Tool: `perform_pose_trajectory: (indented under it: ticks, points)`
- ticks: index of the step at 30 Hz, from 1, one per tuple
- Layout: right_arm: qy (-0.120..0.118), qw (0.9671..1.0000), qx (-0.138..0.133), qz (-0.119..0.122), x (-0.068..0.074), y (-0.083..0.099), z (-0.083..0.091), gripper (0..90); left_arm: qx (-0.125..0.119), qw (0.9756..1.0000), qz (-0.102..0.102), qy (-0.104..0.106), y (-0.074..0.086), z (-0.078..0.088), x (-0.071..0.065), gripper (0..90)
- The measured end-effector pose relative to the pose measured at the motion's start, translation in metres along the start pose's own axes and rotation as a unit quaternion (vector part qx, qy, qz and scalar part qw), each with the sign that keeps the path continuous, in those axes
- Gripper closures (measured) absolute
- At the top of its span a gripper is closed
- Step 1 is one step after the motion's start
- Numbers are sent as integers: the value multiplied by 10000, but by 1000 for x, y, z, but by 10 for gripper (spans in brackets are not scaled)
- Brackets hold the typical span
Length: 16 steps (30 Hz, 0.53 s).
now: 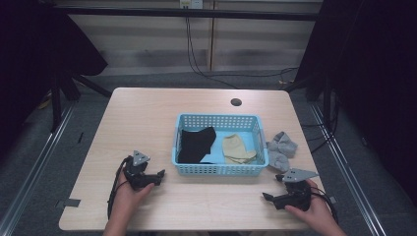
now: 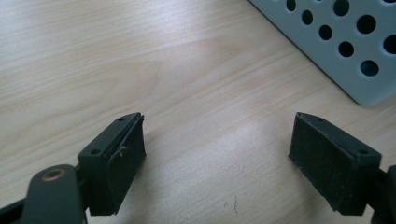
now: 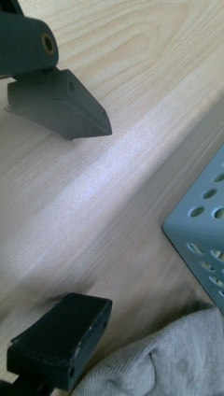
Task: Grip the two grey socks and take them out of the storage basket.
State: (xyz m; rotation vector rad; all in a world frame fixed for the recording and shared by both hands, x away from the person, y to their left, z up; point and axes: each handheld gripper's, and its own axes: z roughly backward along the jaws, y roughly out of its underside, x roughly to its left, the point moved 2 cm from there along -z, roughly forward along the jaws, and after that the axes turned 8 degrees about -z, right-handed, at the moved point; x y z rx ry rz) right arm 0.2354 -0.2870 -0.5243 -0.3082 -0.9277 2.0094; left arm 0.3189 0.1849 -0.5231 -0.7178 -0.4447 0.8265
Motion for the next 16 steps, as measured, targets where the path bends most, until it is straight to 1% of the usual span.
perform_pose_trajectory:
  ticks: [16]
  points:
    - [-33, 10000, -7, 1, 0, 0, 0, 137, 0, 10000, 1, 2, 0, 0, 0, 176]
